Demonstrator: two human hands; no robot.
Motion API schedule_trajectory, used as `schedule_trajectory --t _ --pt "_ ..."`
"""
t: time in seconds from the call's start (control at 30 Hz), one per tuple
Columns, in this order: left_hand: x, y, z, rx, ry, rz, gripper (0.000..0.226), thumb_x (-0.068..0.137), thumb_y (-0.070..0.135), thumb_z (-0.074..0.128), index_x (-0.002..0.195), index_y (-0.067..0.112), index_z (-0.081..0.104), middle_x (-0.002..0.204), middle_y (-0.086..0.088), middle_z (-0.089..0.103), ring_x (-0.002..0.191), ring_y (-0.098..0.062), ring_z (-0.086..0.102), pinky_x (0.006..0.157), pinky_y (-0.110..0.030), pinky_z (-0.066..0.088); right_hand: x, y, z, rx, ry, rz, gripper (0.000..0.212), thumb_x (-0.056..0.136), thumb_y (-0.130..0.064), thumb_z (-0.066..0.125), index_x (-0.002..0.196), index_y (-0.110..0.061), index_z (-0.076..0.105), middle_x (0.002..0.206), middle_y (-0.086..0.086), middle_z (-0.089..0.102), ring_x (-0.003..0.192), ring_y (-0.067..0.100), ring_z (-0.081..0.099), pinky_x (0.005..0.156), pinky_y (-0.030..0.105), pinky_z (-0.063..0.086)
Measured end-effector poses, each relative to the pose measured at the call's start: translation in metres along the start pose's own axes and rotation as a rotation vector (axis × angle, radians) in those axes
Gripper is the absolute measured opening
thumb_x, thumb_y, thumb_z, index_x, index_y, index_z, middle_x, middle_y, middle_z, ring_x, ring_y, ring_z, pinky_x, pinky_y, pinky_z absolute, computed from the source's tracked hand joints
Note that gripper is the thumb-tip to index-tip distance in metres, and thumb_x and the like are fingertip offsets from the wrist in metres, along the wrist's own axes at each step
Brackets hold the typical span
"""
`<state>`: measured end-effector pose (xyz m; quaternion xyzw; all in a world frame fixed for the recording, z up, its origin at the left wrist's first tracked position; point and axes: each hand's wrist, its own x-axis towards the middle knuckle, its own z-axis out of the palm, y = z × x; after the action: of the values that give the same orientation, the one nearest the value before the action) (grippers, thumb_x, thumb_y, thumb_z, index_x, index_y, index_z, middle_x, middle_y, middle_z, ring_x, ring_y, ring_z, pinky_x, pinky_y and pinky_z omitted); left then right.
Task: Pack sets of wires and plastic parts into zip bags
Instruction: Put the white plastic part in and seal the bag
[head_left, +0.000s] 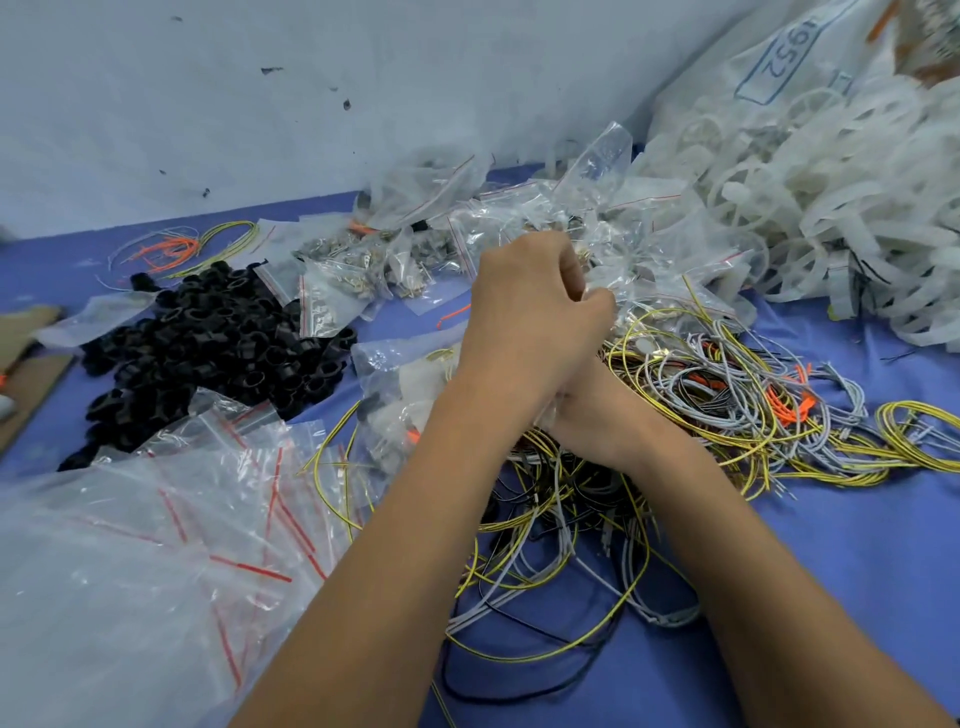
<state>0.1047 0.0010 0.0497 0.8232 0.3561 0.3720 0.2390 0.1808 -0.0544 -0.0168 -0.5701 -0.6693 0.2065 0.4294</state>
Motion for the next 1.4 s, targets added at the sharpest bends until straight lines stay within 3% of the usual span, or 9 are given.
schedule_trajectory --t 0.07,0.17,0.43,0.53,0.67,0.9,1.13,1.27,1.4 --pt "0.004 -0.004 -0.006 -0.109 -0.001 -0.008 0.029 0.085 0.034 0.076 0.068 0.017 0.061 0.063 0.005 0.060 0.063 -0.014 0.057 0.064 -0.030 0.050 0.004 0.005 -0.002 -0.004 0.096 0.081 0.016 0.090 -0.007 0.062 0.081 0.004 0.069 0.076 0.024 0.066 0.071 0.017 0.056 0.067 0.045 0.054" --pt "0.012 -0.017 -0.021 -0.290 0.063 -0.061 0.052 0.093 0.057 0.060 0.074 0.008 0.062 0.073 -0.012 0.067 0.069 -0.031 0.065 0.066 -0.047 0.058 0.004 0.003 -0.004 0.131 0.312 0.134 0.025 0.095 -0.019 0.065 0.076 -0.005 0.072 0.064 0.022 0.064 0.052 0.018 0.055 0.047 0.039 0.047" --pt "0.014 -0.083 -0.028 -0.017 -0.241 -0.199 0.062 0.106 0.060 0.032 0.091 0.015 0.071 0.101 0.018 0.071 0.093 -0.009 0.064 0.075 -0.019 0.043 0.001 -0.004 -0.014 0.501 0.346 0.219 0.075 0.087 -0.082 0.044 0.089 -0.015 0.078 0.091 0.023 0.075 0.087 0.052 0.068 0.076 0.064 0.058" --pt "0.013 -0.089 -0.030 0.020 -0.313 -0.237 0.064 0.103 0.067 0.029 0.071 0.025 0.064 0.066 0.018 0.067 0.074 -0.001 0.059 0.063 -0.021 0.037 -0.001 -0.004 -0.016 0.334 0.218 0.092 0.022 0.085 -0.046 0.077 0.091 -0.025 0.075 0.082 0.007 0.076 0.071 0.021 0.073 0.063 0.032 0.057" --pt "0.015 -0.095 -0.030 0.129 -0.403 -0.198 0.064 0.103 0.063 0.038 0.074 0.012 0.062 0.071 0.005 0.064 0.068 -0.013 0.057 0.062 -0.030 0.039 -0.002 0.005 -0.022 0.431 0.230 0.129 0.011 0.090 -0.021 0.073 0.090 -0.010 0.073 0.074 0.012 0.074 0.058 0.024 0.064 0.056 0.040 0.052" --pt "0.018 -0.103 -0.032 0.258 -0.347 -0.198 0.055 0.102 0.052 0.054 0.065 0.012 0.053 0.064 -0.002 0.050 0.060 -0.017 0.046 0.055 -0.033 0.030 -0.002 0.015 -0.031 0.355 0.421 0.155 0.019 0.097 -0.039 0.068 0.099 -0.022 0.076 0.057 0.000 0.064 0.043 0.019 0.045 0.045 0.025 0.037" --pt "0.017 -0.118 -0.040 0.348 -0.193 -0.396 0.052 0.103 0.050 0.053 0.083 0.003 0.064 0.087 -0.018 0.068 0.079 -0.038 0.060 0.060 -0.035 0.035 -0.017 0.019 -0.046 0.270 0.046 0.151 0.031 0.076 -0.040 0.086 0.095 -0.019 0.075 0.086 0.006 0.078 0.075 0.017 0.072 0.075 0.020 0.053" --pt "0.020 -0.113 -0.055 0.338 -0.338 -0.440 0.040 0.103 0.041 0.053 0.100 0.005 0.071 0.103 -0.026 0.069 0.089 -0.039 0.065 0.063 -0.034 0.039 -0.013 0.026 -0.044 0.279 0.358 0.148 0.014 0.095 -0.031 0.072 0.090 -0.019 0.076 0.071 0.000 0.069 0.058 0.016 0.050 0.053 0.020 0.039" --pt "0.019 -0.112 -0.073 0.189 -0.583 -0.533 0.046 0.099 0.045 0.063 0.074 0.007 0.063 0.045 -0.002 0.058 0.040 -0.020 0.054 0.042 -0.019 0.038 -0.008 0.029 -0.038 0.227 0.496 0.201 0.018 0.105 -0.023 0.058 0.089 -0.021 0.065 0.077 0.008 0.065 0.048 0.015 0.055 0.044 0.022 0.042"
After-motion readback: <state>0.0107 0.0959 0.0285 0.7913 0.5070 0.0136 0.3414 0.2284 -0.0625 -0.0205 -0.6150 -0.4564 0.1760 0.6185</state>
